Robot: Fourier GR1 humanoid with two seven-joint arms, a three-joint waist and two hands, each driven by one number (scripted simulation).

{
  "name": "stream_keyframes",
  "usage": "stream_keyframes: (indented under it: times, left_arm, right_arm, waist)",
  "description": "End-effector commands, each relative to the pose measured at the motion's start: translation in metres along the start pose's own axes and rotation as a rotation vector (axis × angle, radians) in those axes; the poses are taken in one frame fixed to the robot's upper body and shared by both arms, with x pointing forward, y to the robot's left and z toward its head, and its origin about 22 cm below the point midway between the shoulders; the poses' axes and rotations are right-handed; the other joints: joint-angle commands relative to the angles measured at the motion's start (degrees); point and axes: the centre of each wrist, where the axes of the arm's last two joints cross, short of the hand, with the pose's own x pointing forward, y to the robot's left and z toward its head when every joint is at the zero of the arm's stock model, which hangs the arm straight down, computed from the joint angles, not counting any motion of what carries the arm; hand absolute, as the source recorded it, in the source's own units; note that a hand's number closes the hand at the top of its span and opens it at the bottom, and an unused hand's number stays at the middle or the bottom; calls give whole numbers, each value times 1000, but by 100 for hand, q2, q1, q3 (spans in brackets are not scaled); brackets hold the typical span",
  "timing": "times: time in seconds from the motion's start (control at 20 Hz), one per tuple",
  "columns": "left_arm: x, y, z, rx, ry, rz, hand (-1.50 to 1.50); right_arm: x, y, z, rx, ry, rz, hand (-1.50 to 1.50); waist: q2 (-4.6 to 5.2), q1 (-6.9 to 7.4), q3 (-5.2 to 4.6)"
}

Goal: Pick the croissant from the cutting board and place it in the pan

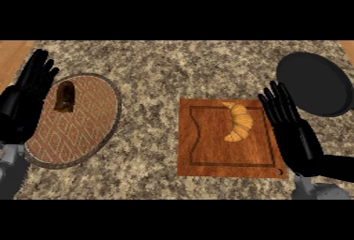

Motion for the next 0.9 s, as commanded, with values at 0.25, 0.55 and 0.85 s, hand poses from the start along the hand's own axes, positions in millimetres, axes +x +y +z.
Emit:
stream_keyframes:
  times: [0.25,0.55,0.85]
  left_arm:
    - [-20,-18,-5,13,-5,-12,0]
    - [-45,-25,4,30,82,18,0]
    - [-48,-28,7,42,87,4,0]
  right_arm:
    - [-13,-42,-38,554,245,149,150]
    - [-2,-122,-17,268,-62,554,-150]
    - [63,-168,-39,373,-85,723,-150]
  waist:
    - [-66,322,-27]
    - [-201,-126,-27]
    - [-256,-114,-45]
